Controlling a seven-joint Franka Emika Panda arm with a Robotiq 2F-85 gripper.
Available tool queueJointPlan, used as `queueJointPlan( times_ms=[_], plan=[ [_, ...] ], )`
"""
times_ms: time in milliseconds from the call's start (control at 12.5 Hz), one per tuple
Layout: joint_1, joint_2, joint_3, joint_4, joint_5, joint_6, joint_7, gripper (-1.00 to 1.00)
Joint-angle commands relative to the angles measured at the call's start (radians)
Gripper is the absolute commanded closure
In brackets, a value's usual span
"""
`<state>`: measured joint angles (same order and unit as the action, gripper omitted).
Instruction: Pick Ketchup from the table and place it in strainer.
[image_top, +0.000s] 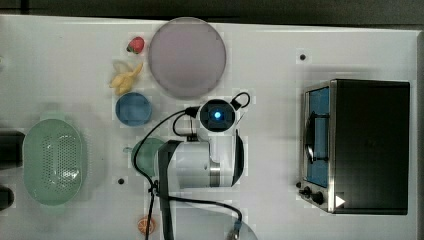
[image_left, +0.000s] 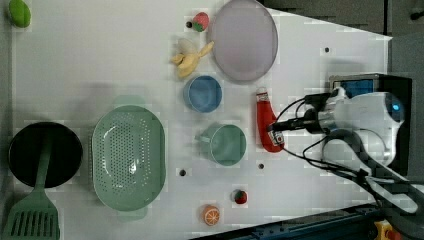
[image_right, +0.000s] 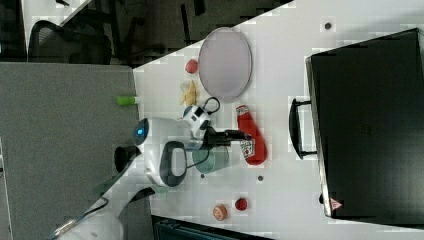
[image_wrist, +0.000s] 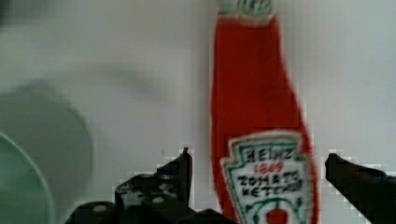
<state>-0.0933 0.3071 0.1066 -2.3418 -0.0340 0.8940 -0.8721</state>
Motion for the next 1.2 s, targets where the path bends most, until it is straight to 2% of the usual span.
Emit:
queueJointPlan(
  times_ms=[80,240,480,720,880,1200],
  plan=[
    [0.008,0.03,-0.004,-0.006,-0.018,0.063,-0.052,-1.0],
    [0.008,0.062,-0.007,-0.01,-0.018,0.111,-0.052,-0.93],
    [0.008,0.077,-0.011,-0.011,-0.018,0.146,-0.052,-0.24],
    [0.003,0.045,-0.014,0.006,-0.016,0.142,-0.052,-0.24],
    [0.0,-0.04,-0.018,0.009,-0.012,0.103,-0.046,-0.24],
    [0.008,-0.305,0.001,0.075,-0.011,-0.233,-0.024,-0.24]
  ],
)
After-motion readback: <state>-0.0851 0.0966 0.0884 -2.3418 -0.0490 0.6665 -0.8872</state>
